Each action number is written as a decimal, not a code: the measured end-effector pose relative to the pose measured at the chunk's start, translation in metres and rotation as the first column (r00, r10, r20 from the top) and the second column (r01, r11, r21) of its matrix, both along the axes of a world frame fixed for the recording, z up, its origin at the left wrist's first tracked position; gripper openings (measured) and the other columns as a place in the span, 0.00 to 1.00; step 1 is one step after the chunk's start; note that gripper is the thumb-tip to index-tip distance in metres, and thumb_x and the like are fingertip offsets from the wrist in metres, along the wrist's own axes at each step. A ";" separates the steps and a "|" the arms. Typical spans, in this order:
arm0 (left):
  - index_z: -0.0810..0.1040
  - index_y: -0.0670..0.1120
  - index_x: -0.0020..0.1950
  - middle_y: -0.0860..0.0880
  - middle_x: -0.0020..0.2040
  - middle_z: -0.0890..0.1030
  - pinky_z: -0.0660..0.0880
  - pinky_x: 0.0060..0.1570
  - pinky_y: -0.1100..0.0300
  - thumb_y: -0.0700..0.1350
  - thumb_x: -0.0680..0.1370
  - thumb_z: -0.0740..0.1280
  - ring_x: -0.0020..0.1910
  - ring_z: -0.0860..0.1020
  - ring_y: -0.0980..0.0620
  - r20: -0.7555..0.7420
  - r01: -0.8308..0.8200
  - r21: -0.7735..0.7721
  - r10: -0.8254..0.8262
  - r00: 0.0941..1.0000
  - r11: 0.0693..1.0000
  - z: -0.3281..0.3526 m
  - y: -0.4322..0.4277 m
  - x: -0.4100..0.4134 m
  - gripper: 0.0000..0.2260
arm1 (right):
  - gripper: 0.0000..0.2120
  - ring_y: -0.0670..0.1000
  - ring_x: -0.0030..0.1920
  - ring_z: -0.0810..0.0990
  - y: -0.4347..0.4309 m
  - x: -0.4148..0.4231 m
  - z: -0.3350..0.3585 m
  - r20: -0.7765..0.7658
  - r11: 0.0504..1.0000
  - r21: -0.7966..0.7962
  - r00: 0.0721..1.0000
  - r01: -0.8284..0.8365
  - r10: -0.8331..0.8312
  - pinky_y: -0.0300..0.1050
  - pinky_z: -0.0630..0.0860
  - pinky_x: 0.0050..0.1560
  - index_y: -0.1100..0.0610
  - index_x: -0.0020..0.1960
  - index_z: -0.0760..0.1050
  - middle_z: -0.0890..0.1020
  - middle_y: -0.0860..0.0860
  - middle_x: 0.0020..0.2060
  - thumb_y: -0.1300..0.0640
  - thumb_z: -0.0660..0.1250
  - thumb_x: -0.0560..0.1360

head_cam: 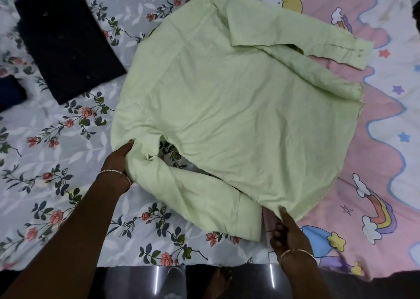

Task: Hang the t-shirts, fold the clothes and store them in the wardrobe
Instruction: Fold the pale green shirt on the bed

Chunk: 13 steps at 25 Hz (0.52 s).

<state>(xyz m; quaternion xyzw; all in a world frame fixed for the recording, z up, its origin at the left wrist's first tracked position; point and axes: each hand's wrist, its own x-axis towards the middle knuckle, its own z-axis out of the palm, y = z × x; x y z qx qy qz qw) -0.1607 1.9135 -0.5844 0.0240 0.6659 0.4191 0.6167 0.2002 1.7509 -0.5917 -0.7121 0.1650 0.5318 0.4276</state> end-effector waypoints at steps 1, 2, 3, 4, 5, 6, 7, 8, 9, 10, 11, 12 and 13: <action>0.79 0.47 0.65 0.46 0.58 0.84 0.81 0.47 0.52 0.51 0.80 0.66 0.51 0.84 0.48 0.049 0.000 0.052 -0.003 0.999 0.999 0.005 0.002 0.000 0.15 | 0.08 0.44 0.17 0.65 0.002 0.005 0.002 -0.004 0.999 0.028 0.999 0.045 -0.044 0.33 0.60 0.16 0.54 0.42 0.73 0.70 0.47 0.21 0.55 0.71 0.76; 0.79 0.48 0.63 0.47 0.55 0.85 0.82 0.46 0.53 0.51 0.80 0.66 0.50 0.85 0.49 0.066 -0.010 0.108 0.002 0.998 0.994 0.011 0.004 0.000 0.14 | 0.08 0.43 0.17 0.65 0.003 0.011 0.005 -0.015 0.994 0.063 0.996 0.090 -0.089 0.33 0.59 0.16 0.54 0.42 0.72 0.70 0.46 0.20 0.56 0.70 0.77; 0.79 0.48 0.63 0.49 0.55 0.85 0.82 0.46 0.54 0.50 0.80 0.66 0.52 0.84 0.50 0.009 -0.024 0.152 0.023 1.000 0.988 0.017 0.008 0.000 0.14 | 0.08 0.43 0.17 0.65 0.005 0.017 0.009 -0.033 0.989 0.095 0.993 0.116 -0.113 0.33 0.59 0.17 0.53 0.41 0.72 0.69 0.46 0.20 0.56 0.68 0.78; 0.78 0.47 0.65 0.49 0.58 0.84 0.81 0.50 0.55 0.49 0.80 0.67 0.56 0.83 0.49 -0.108 -0.025 0.188 0.046 0.993 0.982 0.022 0.011 0.001 0.15 | 0.09 0.43 0.18 0.65 0.007 0.022 0.013 -0.050 0.986 0.113 0.992 0.122 -0.117 0.33 0.60 0.17 0.53 0.40 0.71 0.69 0.46 0.20 0.55 0.67 0.78; 0.77 0.46 0.67 0.50 0.60 0.82 0.79 0.55 0.56 0.47 0.81 0.66 0.60 0.80 0.49 -0.256 0.001 0.217 0.056 0.965 0.976 0.027 0.015 0.002 0.16 | 0.10 0.44 0.18 0.65 0.009 0.028 0.018 -0.064 0.986 0.118 0.992 0.118 -0.111 0.33 0.60 0.17 0.53 0.39 0.70 0.68 0.46 0.20 0.55 0.66 0.79; 0.75 0.44 0.68 0.50 0.62 0.80 0.76 0.59 0.56 0.46 0.81 0.66 0.62 0.78 0.49 -0.391 0.028 0.248 0.073 0.917 0.968 0.033 0.020 0.004 0.16 | 0.12 0.44 0.18 0.65 0.013 0.032 0.023 -0.076 0.986 0.117 0.991 0.116 -0.107 0.33 0.59 0.17 0.53 0.38 0.69 0.68 0.46 0.20 0.54 0.65 0.80; 0.75 0.43 0.68 0.50 0.62 0.79 0.73 0.61 0.58 0.45 0.81 0.65 0.62 0.77 0.50 -0.504 0.080 0.268 0.069 0.861 0.960 0.039 0.028 0.005 0.16 | 0.14 0.44 0.17 0.65 0.018 0.036 0.027 -0.089 0.986 0.116 0.990 0.118 -0.108 0.33 0.59 0.17 0.53 0.36 0.69 0.67 0.46 0.19 0.54 0.65 0.80; 0.75 0.42 0.68 0.50 0.61 0.78 0.72 0.61 0.60 0.43 0.81 0.65 0.60 0.77 0.51 -0.573 0.135 0.268 0.045 0.818 0.954 0.044 0.037 0.008 0.15 | 0.17 0.45 0.17 0.64 0.023 0.040 0.031 -0.099 0.985 0.117 0.989 0.125 -0.114 0.33 0.59 0.18 0.54 0.33 0.70 0.66 0.46 0.19 0.53 0.65 0.80; 0.76 0.42 0.67 0.49 0.60 0.79 0.72 0.59 0.60 0.43 0.81 0.66 0.58 0.77 0.52 -0.615 0.188 0.266 0.016 0.789 0.946 0.048 0.047 0.009 0.15 | 0.20 0.45 0.17 0.64 0.029 0.044 0.035 -0.108 0.985 0.116 0.988 0.126 -0.114 0.32 0.59 0.18 0.54 0.29 0.71 0.65 0.46 0.19 0.53 0.65 0.80; 0.77 0.42 0.64 0.48 0.58 0.80 0.73 0.57 0.59 0.42 0.79 0.67 0.55 0.78 0.51 -0.628 0.228 0.276 -0.004 0.779 0.934 0.054 0.058 0.011 0.14 | 0.24 0.45 0.17 0.65 0.035 0.048 0.037 -0.114 0.985 0.118 0.987 0.126 -0.113 0.32 0.59 0.19 0.54 0.25 0.72 0.65 0.46 0.19 0.52 0.65 0.80; 0.78 0.43 0.62 0.48 0.55 0.81 0.74 0.55 0.58 0.43 0.78 0.68 0.53 0.78 0.50 -0.629 0.249 0.285 -0.015 0.777 0.926 0.059 0.071 0.015 0.13 | 0.26 0.45 0.17 0.65 0.042 0.053 0.039 -0.119 0.985 0.121 0.987 0.125 -0.111 0.32 0.60 0.19 0.54 0.22 0.73 0.65 0.46 0.19 0.52 0.65 0.79; 0.79 0.44 0.59 0.48 0.53 0.81 0.76 0.54 0.58 0.44 0.76 0.70 0.51 0.79 0.50 -0.623 0.258 0.292 -0.021 0.782 0.921 0.064 0.085 0.020 0.12 | 0.27 0.45 0.18 0.66 0.050 0.059 0.040 -0.121 0.983 0.128 0.986 0.132 -0.116 0.32 0.60 0.20 0.53 0.21 0.73 0.65 0.46 0.19 0.52 0.66 0.79; 0.79 0.44 0.58 0.48 0.51 0.81 0.77 0.51 0.59 0.45 0.75 0.70 0.50 0.79 0.50 -0.620 0.259 0.296 -0.021 0.785 0.919 0.067 0.102 0.026 0.12 | 0.26 0.44 0.18 0.66 0.059 0.065 0.042 -0.126 0.981 0.138 0.985 0.137 -0.119 0.32 0.60 0.20 0.54 0.20 0.73 0.66 0.46 0.19 0.52 0.68 0.77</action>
